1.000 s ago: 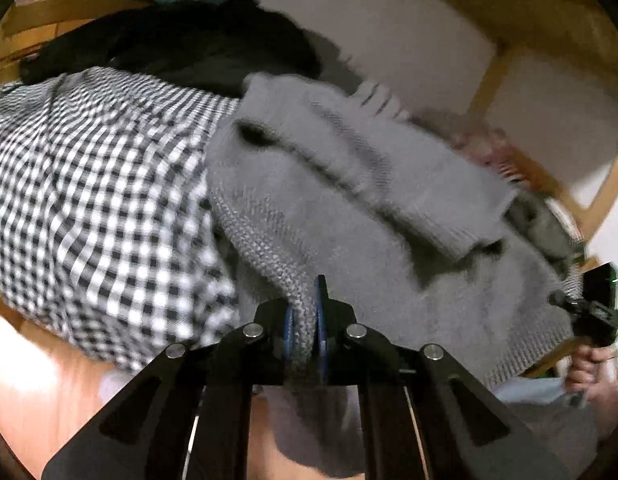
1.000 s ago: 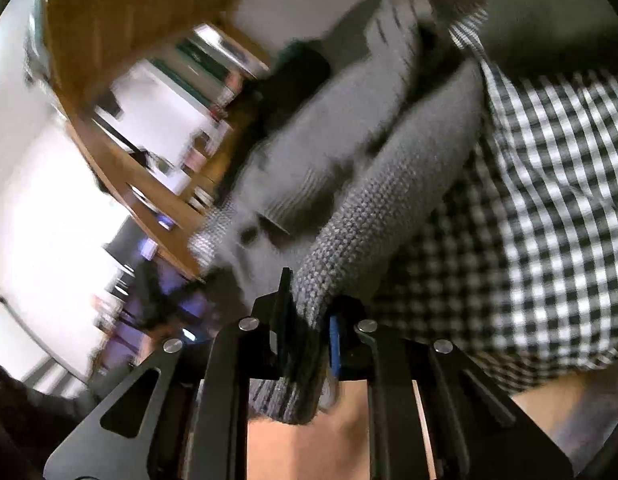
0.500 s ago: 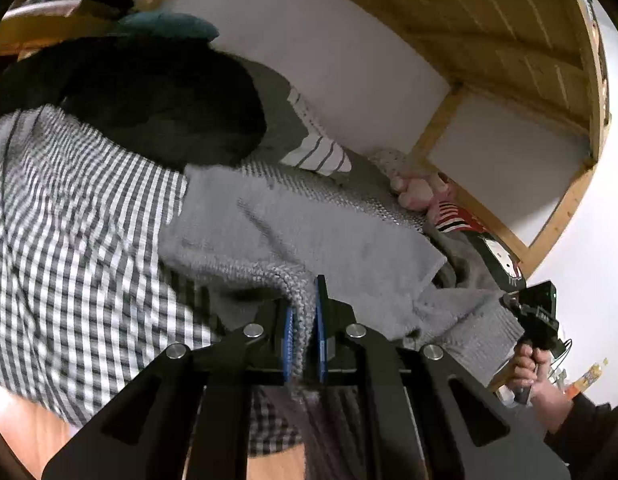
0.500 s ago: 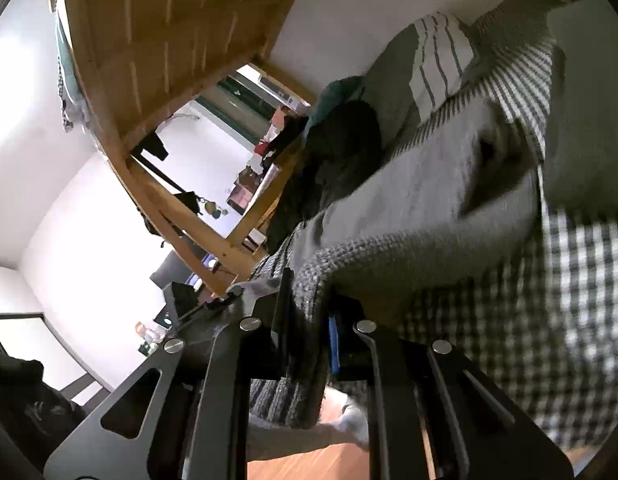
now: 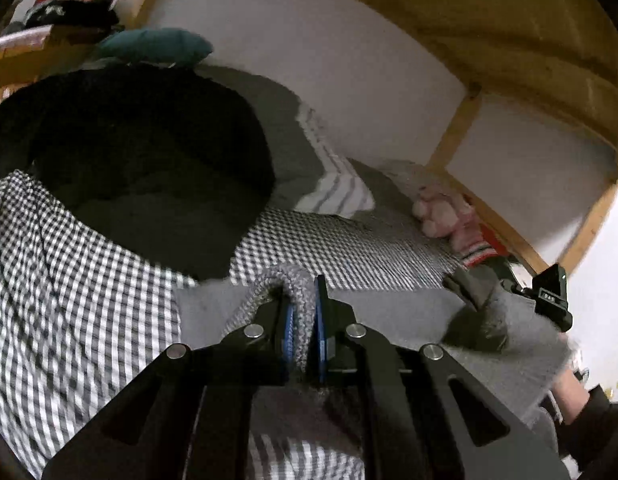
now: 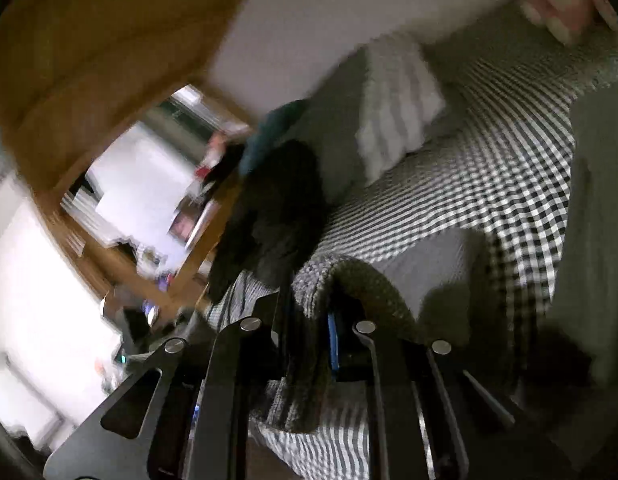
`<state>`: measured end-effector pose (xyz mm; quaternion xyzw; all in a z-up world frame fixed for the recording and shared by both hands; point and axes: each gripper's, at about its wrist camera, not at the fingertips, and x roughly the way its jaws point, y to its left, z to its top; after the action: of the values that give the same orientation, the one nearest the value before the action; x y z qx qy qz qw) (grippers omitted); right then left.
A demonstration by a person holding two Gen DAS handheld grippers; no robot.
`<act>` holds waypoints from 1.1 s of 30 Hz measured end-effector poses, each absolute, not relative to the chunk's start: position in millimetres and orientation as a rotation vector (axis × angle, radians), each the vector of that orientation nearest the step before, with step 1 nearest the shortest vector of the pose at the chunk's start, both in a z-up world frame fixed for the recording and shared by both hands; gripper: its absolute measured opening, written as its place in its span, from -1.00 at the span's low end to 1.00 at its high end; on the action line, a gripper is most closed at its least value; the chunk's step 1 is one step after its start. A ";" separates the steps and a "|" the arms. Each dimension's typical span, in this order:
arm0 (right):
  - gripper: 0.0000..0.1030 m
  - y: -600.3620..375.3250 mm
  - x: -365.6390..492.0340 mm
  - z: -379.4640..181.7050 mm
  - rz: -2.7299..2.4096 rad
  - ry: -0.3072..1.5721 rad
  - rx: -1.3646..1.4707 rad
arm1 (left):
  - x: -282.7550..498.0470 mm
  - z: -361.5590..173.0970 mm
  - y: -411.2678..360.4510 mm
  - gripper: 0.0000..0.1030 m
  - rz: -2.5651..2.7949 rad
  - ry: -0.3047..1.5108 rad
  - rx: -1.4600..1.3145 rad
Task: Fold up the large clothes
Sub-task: 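Lower the folded cardigan onto the bed and open both grippers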
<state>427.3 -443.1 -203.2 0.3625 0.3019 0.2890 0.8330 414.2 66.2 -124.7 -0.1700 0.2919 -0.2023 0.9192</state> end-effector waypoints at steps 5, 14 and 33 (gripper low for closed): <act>-0.72 -449.2 525.1 -217.1 0.436 0.781 0.862 | 499.7 -141.1 84.8 -0.85 -0.327 0.704 -0.406; 0.16 -446.8 612.9 -261.5 0.311 1.080 0.814 | 563.8 -211.2 93.3 -0.73 -0.226 0.848 -0.371; -0.45 -461.2 488.5 -249.2 0.387 0.975 0.453 | 444.1 -180.5 142.2 0.44 -0.148 0.631 -0.424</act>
<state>488.5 -461.2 -249.2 0.2143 0.4615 0.1833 0.8411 444.1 142.2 -180.5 -0.2068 0.3077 -0.0720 0.9260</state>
